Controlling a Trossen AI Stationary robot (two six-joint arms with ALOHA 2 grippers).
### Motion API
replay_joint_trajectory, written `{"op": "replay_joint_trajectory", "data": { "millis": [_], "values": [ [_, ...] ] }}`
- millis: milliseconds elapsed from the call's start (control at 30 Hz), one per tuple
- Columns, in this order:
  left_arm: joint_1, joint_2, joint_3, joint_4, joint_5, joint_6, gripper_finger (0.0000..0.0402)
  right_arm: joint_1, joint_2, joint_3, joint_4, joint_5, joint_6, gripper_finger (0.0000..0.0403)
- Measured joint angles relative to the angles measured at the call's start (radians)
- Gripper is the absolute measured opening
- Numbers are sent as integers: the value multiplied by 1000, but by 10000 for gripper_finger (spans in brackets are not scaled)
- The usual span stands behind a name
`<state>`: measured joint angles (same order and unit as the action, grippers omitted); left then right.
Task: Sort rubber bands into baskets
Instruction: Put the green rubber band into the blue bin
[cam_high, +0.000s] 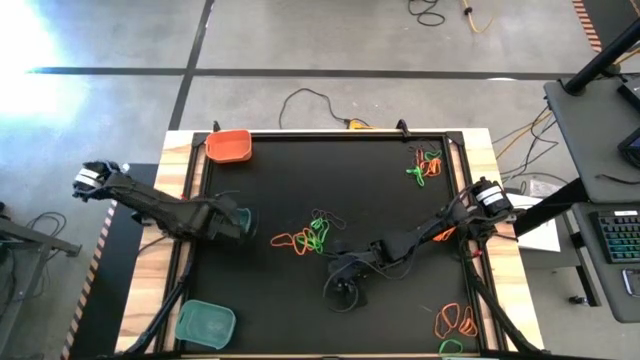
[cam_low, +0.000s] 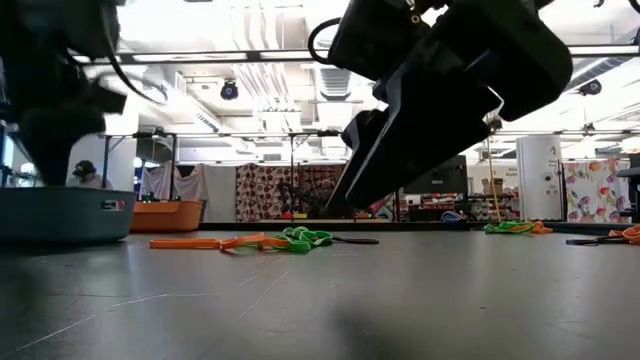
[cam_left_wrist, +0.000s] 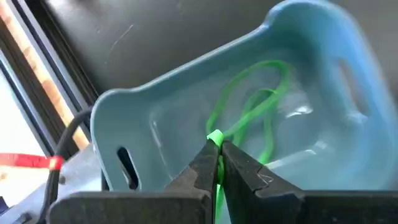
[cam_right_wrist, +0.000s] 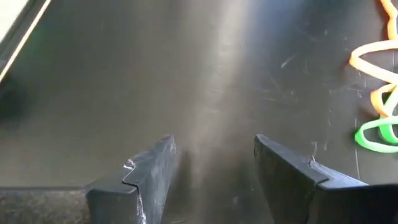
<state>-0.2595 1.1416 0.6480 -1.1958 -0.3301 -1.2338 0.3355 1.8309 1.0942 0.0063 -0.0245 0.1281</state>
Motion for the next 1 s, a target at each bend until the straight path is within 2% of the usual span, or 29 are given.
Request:
{"op": "replay_joint_trajectory", "data": {
  "millis": [167, 367, 500, 667, 867, 1000],
  "values": [
    [149, 10, -34, 102, 61, 124, 0, 0, -2, 3, -6, -43, -25, 210],
    [262, 43, -34, 113, 82, 233, 0, 0, -4, 36, -113, -88, -64, 210],
    [282, 65, -36, 155, 87, 280, 6, 0, -8, 47, -165, -88, -74, 210],
    [282, 94, -36, 223, 121, 313, 42, 0, -10, 47, -182, -89, -76, 210],
    [282, 117, -28, 212, 120, 344, 95, 0, -10, 47, -198, -89, -54, 210],
    [282, 109, 27, 156, 114, 382, 116, 0, -24, 47, -263, -89, -42, 210]
  ]
}}
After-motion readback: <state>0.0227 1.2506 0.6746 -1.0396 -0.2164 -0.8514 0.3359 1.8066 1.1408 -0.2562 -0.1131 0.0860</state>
